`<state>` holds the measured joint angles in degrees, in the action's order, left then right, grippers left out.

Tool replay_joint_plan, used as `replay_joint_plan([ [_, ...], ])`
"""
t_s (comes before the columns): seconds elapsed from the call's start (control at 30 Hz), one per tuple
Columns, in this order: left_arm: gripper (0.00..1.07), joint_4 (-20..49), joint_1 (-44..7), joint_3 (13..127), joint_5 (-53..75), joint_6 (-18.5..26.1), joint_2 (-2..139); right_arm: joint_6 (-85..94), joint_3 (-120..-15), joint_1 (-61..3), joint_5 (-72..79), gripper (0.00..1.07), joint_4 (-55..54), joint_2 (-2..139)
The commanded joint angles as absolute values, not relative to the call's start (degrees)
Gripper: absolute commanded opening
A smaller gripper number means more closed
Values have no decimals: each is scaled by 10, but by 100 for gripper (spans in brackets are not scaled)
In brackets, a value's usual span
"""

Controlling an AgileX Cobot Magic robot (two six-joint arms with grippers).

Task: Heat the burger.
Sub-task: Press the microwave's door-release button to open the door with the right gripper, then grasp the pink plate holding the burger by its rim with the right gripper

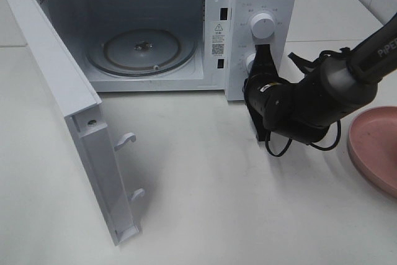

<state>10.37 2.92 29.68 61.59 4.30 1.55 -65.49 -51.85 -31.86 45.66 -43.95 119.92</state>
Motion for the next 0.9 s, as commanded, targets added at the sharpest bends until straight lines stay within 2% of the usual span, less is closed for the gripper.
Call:
replay_joint_plan([
  [0.03,98,108,28,295,613,44,11,-619,-511,-316,415,0,-420,1169],
  [0.43,98,108,28,295,613,44,11,-537,-470,-316,321,0,-421,1112],
  [0.9,98,108,28,295,613,44,11,-217,-457,-314,89,3,-410,1011],
])
